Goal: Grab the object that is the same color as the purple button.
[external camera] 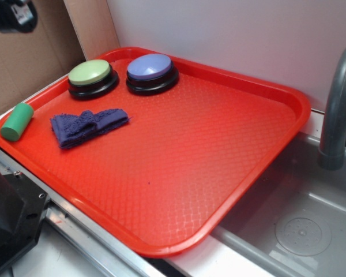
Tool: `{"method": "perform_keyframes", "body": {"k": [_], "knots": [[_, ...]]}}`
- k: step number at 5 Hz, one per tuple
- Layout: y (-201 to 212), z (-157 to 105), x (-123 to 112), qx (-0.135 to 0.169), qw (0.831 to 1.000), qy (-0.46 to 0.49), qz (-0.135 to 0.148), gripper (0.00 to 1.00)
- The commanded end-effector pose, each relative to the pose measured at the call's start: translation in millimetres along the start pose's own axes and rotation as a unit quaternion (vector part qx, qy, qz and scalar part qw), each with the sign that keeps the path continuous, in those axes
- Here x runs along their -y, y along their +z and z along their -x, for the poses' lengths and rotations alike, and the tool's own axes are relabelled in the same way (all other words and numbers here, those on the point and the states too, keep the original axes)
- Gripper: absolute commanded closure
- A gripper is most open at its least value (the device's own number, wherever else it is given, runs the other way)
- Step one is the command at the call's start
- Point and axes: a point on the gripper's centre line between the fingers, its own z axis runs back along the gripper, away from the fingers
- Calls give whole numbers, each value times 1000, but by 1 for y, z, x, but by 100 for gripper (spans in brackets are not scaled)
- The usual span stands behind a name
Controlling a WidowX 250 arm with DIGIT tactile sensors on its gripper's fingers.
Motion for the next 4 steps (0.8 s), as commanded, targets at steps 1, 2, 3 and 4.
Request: {"method": "perform_keyframes", "body": {"k": [1, 2, 3, 4], "knots": [[-45, -29, -17, 1, 993, 118, -24, 0], [-64, -36, -25, 15, 992, 121, -33, 0], [-94, -46, -31, 30, 995, 91, -32, 0], [-114, -59, -34, 67, 994, 72, -45, 0]]}}
